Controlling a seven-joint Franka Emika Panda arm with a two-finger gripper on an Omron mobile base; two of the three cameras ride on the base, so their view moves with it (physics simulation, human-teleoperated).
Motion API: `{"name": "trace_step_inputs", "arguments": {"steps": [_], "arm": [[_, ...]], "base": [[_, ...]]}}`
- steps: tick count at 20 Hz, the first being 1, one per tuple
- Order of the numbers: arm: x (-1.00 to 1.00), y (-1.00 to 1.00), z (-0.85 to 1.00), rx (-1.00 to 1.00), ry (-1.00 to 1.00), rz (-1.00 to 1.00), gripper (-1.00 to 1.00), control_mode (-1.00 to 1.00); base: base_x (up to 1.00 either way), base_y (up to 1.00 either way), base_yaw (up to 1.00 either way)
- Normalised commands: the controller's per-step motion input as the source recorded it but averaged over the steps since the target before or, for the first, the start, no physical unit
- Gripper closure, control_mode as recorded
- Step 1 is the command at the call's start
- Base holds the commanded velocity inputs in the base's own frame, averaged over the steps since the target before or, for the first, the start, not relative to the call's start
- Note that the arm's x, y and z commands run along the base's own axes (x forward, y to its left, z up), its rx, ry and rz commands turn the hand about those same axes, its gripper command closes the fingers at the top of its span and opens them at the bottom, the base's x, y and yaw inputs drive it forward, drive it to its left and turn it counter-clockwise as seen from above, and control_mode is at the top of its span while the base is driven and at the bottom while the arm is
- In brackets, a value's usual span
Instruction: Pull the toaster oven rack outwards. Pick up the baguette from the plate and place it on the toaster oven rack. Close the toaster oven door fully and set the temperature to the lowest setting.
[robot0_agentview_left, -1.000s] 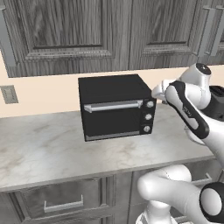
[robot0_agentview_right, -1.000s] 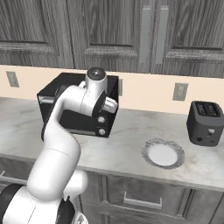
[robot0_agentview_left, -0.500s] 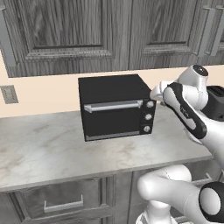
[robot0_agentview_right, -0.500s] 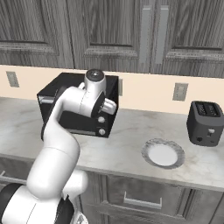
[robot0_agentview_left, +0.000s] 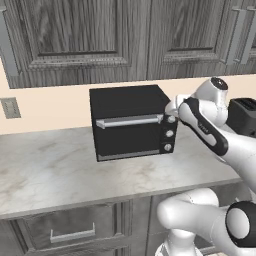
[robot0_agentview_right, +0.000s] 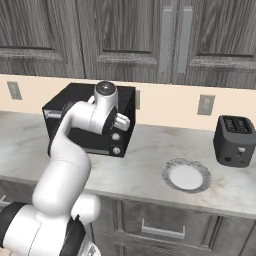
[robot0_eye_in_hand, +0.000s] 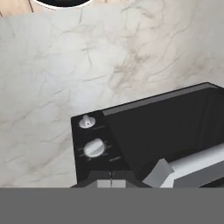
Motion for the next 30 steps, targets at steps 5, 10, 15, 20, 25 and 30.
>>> {"name": "trace_step_inputs", "arguments": {"steps": [5, 10, 15, 20, 25, 30], "arm": [[0.24, 0.0, -0.08, 0.0, 0.0, -0.03, 1.0, -1.0], [0.24, 0.0, -0.07, 0.0, 0.0, -0.04, 1.0, -1.0], [0.13, -0.02, -0.11, 0.0, 0.0, -0.04, 1.0, -1.0], [0.04, -0.13, -0.11, 0.0, 0.0, -0.03, 1.0, -1.0], [0.12, -0.05, -0.06, 0.0, 0.0, -0.01, 1.0, -1.0], [0.21, 0.0, -0.01, 0.0, 0.0, 0.0, 1.0, -1.0]], "base": [[0.0, 0.0, 0.0], [0.0, 0.0, 0.0], [0.0, 0.0, 0.0], [0.0, 0.0, 0.0], [0.0, 0.0, 0.0], [0.0, 0.0, 0.0]]}}
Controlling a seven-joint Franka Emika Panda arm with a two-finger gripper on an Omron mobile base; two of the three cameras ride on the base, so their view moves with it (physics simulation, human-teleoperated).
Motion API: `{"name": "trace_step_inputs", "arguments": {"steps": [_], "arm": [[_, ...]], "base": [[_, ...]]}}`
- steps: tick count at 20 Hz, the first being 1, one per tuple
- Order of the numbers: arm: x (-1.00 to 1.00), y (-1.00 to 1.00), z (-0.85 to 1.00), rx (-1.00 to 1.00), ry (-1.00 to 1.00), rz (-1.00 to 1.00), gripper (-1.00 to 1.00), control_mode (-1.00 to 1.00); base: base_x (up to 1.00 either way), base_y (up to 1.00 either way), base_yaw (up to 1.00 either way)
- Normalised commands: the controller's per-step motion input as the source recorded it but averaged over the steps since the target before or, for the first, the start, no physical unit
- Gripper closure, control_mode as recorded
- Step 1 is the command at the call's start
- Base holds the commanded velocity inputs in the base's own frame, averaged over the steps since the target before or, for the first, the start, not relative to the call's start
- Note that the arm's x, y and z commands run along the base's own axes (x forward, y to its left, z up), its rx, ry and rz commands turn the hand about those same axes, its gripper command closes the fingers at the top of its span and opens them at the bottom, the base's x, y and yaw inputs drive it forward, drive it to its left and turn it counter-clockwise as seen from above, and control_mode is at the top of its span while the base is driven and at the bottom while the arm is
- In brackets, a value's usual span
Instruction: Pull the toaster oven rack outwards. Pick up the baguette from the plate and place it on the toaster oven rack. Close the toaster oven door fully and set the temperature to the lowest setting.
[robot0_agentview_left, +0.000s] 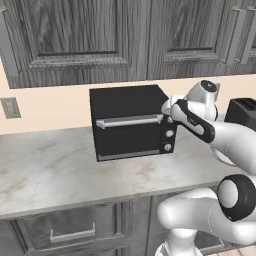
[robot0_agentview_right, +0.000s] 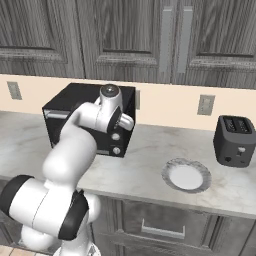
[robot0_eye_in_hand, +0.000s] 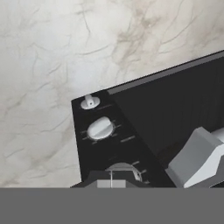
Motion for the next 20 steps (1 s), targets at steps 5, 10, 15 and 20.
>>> {"name": "trace_step_inputs", "arguments": {"steps": [5, 10, 15, 20], "arm": [[0.14, 0.0, 0.0, 0.0, 0.0, 0.0, 1.0, -1.0], [0.07, 0.0, -0.03, 0.0, 0.0, 0.0, 1.0, -1.0], [0.13, 0.0, -0.08, 0.0, 0.0, 0.0, 1.0, -1.0], [0.13, 0.0, -0.13, 0.0, 0.0, 0.0, 1.0, -1.0]], "base": [[0.0, 0.0, 0.0], [0.0, 0.0, 0.0], [0.0, 0.0, 0.0], [0.0, 0.0, 0.0]]}}
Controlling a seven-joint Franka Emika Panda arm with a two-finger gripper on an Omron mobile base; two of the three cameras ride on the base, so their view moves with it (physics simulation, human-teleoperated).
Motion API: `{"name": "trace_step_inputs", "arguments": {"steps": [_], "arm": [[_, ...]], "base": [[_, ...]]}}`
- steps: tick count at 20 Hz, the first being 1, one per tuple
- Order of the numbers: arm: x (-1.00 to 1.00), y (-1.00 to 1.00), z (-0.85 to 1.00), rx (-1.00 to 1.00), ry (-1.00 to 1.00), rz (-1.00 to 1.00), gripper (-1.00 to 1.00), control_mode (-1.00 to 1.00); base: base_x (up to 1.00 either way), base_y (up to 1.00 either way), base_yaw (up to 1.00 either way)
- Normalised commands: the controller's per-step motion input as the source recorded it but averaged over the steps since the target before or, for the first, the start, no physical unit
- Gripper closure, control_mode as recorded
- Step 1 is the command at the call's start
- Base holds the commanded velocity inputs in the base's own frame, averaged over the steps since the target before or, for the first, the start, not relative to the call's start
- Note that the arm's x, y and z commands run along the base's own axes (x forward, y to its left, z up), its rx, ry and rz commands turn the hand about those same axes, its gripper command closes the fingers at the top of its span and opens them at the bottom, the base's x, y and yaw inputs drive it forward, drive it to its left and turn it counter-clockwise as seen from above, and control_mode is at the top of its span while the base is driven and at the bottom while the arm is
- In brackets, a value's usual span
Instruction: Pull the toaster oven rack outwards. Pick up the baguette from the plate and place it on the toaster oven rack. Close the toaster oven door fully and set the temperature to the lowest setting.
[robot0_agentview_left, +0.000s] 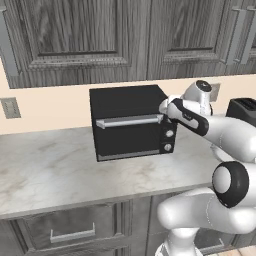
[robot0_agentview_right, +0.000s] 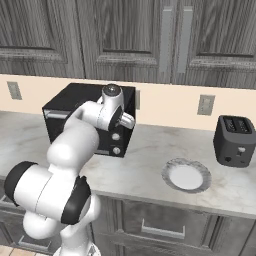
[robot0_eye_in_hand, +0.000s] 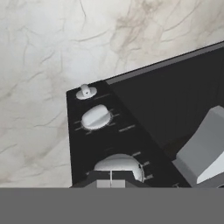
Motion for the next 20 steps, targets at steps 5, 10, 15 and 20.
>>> {"name": "trace_step_inputs", "arguments": {"steps": [5, 10, 15, 20], "arm": [[0.12, 0.0, -0.1, 0.0, 0.0, 0.0, 1.0, -1.0], [0.17, 0.03, -0.14, 0.0, 0.0, 0.0, 1.0, -1.0], [0.29, 0.17, -0.46, -0.04, -0.01, 0.01, 1.0, -1.0], [0.43, 0.33, -0.75, -0.17, 0.0, 0.08, 1.0, -1.0]], "base": [[0.0, 0.0, 0.0], [0.0, 0.0, 0.0], [0.0, 0.0, 0.0], [0.0, 0.0, 0.0]]}}
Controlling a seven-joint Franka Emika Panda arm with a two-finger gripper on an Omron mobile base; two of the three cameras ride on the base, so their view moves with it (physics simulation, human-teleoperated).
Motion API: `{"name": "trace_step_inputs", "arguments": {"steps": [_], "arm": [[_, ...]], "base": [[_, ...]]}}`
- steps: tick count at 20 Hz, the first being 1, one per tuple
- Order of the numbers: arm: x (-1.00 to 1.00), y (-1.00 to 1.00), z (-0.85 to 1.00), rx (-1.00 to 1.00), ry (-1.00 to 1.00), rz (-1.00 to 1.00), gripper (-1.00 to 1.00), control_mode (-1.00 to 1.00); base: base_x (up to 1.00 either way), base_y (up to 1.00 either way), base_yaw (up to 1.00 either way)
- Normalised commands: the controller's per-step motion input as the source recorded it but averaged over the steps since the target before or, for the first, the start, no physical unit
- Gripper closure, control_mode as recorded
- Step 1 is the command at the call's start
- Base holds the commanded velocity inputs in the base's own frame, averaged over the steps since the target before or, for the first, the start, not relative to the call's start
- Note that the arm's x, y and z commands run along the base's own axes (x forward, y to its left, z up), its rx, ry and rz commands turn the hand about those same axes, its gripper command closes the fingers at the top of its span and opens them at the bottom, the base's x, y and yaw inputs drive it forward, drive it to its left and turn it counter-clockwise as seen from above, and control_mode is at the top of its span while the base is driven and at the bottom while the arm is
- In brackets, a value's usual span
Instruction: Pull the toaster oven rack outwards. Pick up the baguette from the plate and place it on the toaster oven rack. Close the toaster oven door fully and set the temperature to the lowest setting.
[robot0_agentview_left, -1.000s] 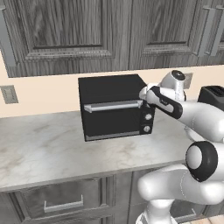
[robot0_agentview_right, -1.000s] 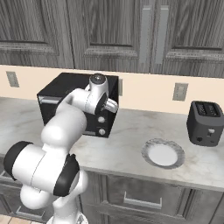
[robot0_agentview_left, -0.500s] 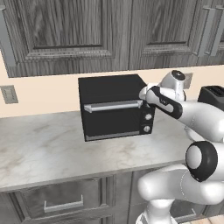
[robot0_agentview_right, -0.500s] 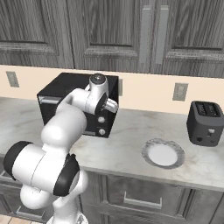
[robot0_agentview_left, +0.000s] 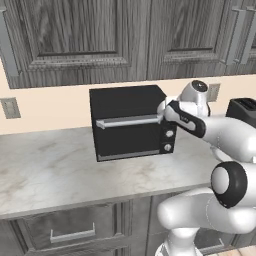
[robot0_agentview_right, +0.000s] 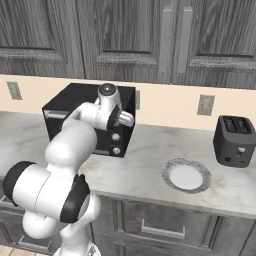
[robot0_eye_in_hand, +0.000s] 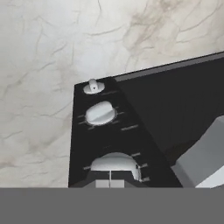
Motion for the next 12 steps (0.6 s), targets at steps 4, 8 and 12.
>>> {"name": "trace_step_inputs", "arguments": {"steps": [4, 8, 12], "arm": [[0.48, 0.29, -0.85, -0.19, 0.0, 0.13, 1.0, -1.0], [0.39, 0.09, -0.99, -0.07, 0.01, 0.18, 1.0, -1.0], [0.35, 0.0, -1.0, 0.0, 0.04, 0.28, 1.0, -1.0]], "base": [[0.0, 0.0, 0.0], [0.0, 0.0, 0.0], [0.0, 0.0, 0.0]]}}
